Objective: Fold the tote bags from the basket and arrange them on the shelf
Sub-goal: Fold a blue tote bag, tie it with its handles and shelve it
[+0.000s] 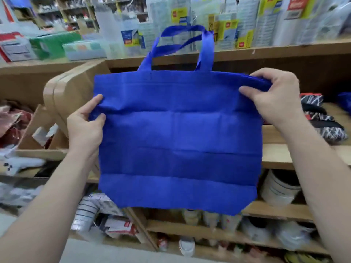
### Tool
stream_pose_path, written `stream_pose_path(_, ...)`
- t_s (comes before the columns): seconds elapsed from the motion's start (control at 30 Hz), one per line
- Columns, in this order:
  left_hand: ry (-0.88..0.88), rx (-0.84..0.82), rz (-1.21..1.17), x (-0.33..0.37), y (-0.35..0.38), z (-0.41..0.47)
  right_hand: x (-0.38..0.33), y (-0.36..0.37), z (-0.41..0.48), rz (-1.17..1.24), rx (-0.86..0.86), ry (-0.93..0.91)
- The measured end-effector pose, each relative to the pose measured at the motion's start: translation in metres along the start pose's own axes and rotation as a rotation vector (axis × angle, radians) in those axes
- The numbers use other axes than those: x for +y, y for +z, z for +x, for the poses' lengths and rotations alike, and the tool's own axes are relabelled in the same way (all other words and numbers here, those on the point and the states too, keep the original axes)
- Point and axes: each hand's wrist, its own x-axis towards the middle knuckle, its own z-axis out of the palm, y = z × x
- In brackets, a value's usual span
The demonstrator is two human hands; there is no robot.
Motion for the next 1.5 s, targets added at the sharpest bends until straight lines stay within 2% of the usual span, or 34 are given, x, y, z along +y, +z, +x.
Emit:
stream_pose_path(0.07,0.024,-0.023,0.052,0.002,0.009,0.014,-0.006,0.011,0.01,-0.031,0.093,-0.017)
stream_pose_path(0.13,0.075,-0.072,0.246,0.003,0.021,0.026,-0.006,0.02,0.023,-0.059,0.144,0.001)
stream_pose_path(0.2,0.217,-0.111,0.563,0.005,0.028,0.027,-0.002,0.028,0.037,-0.085,0.177,0.027)
stream_pose_path(0.27,0.419,-0.148,0.74,0.005,0.029,0.015,0.004,0.034,0.049,-0.113,0.197,0.044)
stream_pose_path(0.33,0.557,-0.377,0.718,0.004,0.026,-0.001,0.007,0.04,0.057,-0.124,0.206,0.053)
stream_pose_path(0.4,0.473,-0.733,0.689,-0.002,0.02,-0.017,0.01,0.045,0.061,-0.137,0.218,0.076)
stream_pose_path(0.47,0.388,-0.914,0.72,-0.012,0.014,-0.029,0.013,0.05,0.064,-0.146,0.216,0.095)
stream_pose_path(0.53,0.331,-0.958,0.731,-0.024,0.009,-0.034,0.014,0.053,0.063,-0.188,0.178,0.112)
stream_pose_path(0.6,0.308,-0.99,0.726,-0.031,0.007,-0.033,0.014,0.053,0.057,-0.328,0.116,0.123)
stream_pose_path(0.67,0.278,-0.988,0.701,-0.035,0.005,-0.028,0.009,0.043,0.043,-0.431,0.092,0.065)
stream_pose_path(0.73,0.259,-0.973,0.665,-0.034,0.004,-0.025,0.001,0.025,0.023,-0.319,-0.047,-0.076)
stream_pose_path(0.8,0.236,-0.96,0.642,-0.034,0.003,-0.023,-0.005,0.002,-0.006,-0.177,-0.321,-0.164)
stream_pose_path(0.87,0.234,-0.969,0.623,-0.037,0.002,-0.021,0.003,-0.019,-0.033,-0.25,-0.493,-0.241)
stream_pose_path(0.9,0.241,-0.975,0.617,-0.039,0.002,-0.02,0.008,-0.029,-0.043,-0.274,-0.596,-0.236)
stream_pose_path(0.97,0.233,-0.981,0.593,-0.042,0.0,-0.017,0.021,-0.041,-0.065,-0.262,-0.914,-0.106)
stream_pose_path(1.03,0.223,-0.981,0.552,-0.044,-0.002,-0.013,0.035,-0.041,-0.084,-0.51,-1.122,-0.094)
stream_pose_path(1.07,0.252,-0.971,0.562,-0.044,-0.004,-0.011,0.042,-0.038,-0.092,-0.658,-1.145,-0.119)
stream_pose_path(1.13,0.373,-0.923,0.64,-0.045,-0.009,-0.008,0.042,-0.03,-0.097,-0.749,-1.047,-0.131)
stream_pose_path(1.2,0.393,-0.92,0.588,-0.044,-0.016,-0.006,0.038,-0.028,-0.096,-0.631,-0.914,-0.106)
stream_pose_path(1.3,0.219,-1.102,0.446,-0.044,-0.047,-0.003,0.033,-0.029,-0.097,-0.387,-0.821,0.013)
stream_pose_path(1.4,0.222,-1.274,0.519,-0.048,-0.075,-0.002,0.033,-0.024,-0.101,-0.276,-0.749,0.072)
stream_pose_path(1.43,0.225,-1.248,0.53,-0.048,-0.076,-0.005,0.033,-0.024,-0.102,-0.222,-0.708,0.095)
stream_pose_path(1.5,0.137,-1.055,0.451,-0.043,-0.067,-0.018,0.026,-0.022,-0.105,-0.031,-0.602,0.192)
